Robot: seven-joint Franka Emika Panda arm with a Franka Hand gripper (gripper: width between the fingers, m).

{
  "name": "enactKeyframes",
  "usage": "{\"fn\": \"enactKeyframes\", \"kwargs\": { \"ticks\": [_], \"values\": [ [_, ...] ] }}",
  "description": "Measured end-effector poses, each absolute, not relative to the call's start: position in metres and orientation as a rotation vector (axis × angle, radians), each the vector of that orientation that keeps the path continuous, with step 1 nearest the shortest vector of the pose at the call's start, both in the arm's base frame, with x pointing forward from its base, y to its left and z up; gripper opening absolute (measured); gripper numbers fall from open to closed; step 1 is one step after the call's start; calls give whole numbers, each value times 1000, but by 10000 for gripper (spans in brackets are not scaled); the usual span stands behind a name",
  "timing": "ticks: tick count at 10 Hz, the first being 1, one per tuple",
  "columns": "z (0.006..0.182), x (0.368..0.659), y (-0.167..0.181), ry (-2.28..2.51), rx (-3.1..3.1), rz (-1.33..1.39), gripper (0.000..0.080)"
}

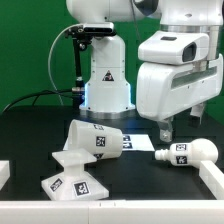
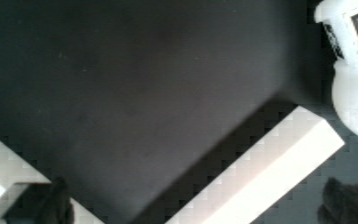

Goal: Assemble lamp

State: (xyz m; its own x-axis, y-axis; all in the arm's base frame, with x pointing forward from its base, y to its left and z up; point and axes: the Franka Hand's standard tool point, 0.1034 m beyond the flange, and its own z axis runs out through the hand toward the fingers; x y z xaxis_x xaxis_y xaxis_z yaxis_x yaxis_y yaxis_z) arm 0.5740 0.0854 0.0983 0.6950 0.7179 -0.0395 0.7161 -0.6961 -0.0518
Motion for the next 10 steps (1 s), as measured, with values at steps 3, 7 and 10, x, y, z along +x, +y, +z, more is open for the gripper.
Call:
{"fn": "enactKeyframes", "kwargs": {
  "ticks": [3,7,10],
  "values": [
    [98,574,85,-1211,-2862,88,700],
    [105,568,43,-1193,-2890,80,700],
    [103,564,-22,-1161,-2892,63,700]
  ]
}}
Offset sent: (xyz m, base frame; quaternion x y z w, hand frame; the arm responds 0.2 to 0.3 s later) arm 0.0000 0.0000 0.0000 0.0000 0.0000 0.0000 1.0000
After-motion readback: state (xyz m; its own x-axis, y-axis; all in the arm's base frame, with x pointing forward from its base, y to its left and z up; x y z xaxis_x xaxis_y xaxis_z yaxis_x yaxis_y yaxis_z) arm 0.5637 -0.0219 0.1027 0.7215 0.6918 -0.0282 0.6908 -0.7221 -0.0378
